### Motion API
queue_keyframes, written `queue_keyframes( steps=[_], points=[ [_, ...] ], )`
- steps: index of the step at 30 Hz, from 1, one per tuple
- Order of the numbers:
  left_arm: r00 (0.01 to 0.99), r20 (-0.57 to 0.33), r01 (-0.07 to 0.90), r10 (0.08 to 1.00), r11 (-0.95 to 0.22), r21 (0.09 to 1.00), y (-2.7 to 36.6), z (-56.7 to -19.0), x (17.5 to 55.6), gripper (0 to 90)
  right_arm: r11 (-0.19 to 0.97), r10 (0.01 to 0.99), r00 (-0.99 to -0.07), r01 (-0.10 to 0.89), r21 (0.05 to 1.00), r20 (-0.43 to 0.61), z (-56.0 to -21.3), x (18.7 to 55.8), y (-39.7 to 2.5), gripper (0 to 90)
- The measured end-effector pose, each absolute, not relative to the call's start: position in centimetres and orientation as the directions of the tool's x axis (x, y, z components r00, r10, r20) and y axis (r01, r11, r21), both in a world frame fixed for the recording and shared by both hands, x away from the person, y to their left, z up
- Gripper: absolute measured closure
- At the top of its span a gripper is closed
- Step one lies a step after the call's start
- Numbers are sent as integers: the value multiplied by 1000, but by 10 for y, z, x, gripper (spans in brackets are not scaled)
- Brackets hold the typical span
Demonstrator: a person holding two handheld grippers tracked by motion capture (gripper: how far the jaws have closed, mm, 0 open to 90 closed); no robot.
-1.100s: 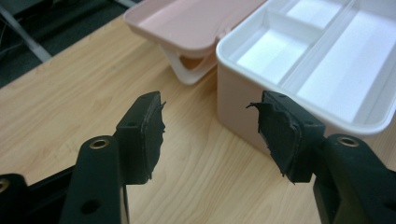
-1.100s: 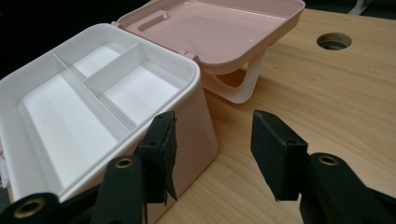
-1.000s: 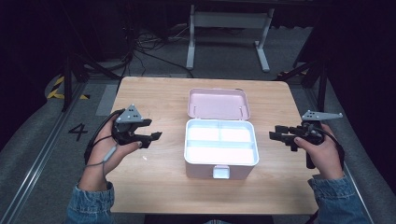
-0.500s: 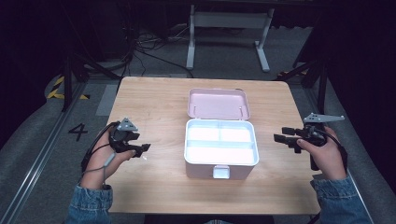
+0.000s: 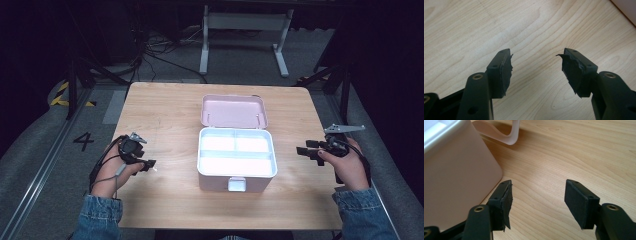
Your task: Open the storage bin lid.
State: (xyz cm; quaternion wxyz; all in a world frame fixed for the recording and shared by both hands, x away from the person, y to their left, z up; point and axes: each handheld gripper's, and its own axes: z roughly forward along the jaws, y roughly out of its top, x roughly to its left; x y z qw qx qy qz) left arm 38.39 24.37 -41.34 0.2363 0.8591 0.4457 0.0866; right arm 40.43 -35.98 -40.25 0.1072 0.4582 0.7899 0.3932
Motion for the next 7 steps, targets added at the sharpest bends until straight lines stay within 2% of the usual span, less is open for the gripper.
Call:
queue_keyframes(
  steps=[7],
  points=[
    [559,-108,735,822,-432,522,247,-417,386,417,269,811,-551,648,713,195,-405,405,-361,405]
  ],
)
